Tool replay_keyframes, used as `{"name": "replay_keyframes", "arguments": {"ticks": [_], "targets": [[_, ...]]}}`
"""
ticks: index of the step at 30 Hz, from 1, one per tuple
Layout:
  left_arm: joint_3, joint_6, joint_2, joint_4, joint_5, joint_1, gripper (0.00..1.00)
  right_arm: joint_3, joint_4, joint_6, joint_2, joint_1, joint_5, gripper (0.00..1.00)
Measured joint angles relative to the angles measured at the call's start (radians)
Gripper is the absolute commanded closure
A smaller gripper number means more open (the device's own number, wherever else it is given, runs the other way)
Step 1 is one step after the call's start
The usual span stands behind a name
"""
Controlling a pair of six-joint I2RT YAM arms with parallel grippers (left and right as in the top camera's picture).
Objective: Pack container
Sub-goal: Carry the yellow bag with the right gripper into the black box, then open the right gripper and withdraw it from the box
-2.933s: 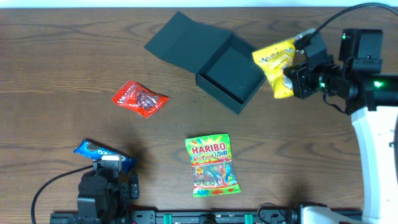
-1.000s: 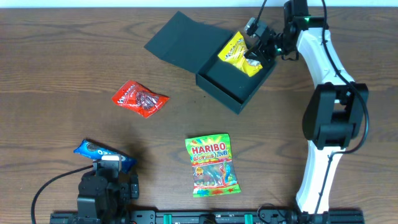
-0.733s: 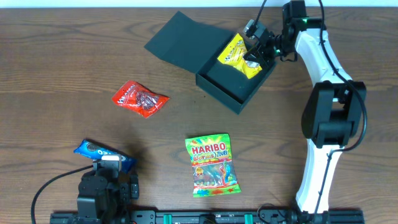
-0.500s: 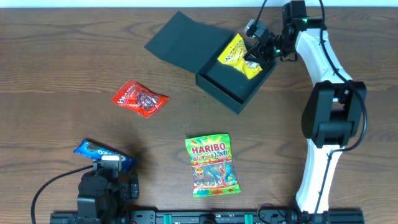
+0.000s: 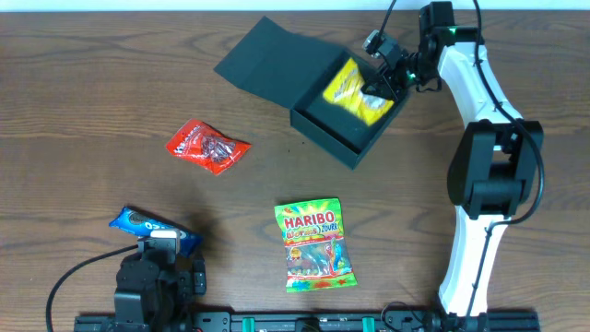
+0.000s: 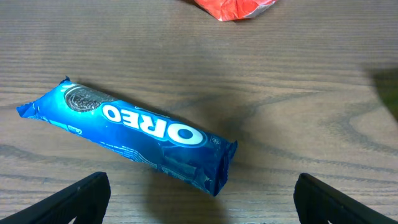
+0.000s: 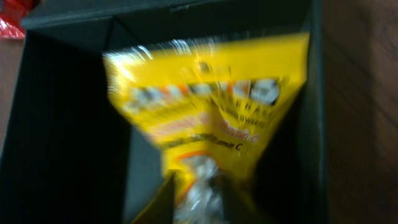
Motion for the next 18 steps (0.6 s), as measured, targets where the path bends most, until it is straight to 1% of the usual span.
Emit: {"name": "replay_keyframes", "arguments": {"ticks": [1,2,9,14,18], "targets": [[0.000,0.000,0.000,0.000,0.000,0.000,0.05,0.000,0.001,0.010,0.000,0.000,0.001,0.13],[0.000,0.000,0.000,0.000,0.000,0.000,0.05,0.000,0.001,0.013,0.000,0.000,0.002,0.01],[0.000,0.000,0.000,0.000,0.000,0.000,0.05,0.005,0.018,0.066,0.000,-0.002,-0.002,0.01],[0.000,0.000,0.000,0.000,0.000,0.000,0.05,0.055,-0.034,0.119,-0.004,-0.006,0.010,0.01],[0.000,0.000,0.000,0.000,0.000,0.000,0.05,0.068,-0.094,0.162,-0.074,-0.010,0.117,0.01]]}}
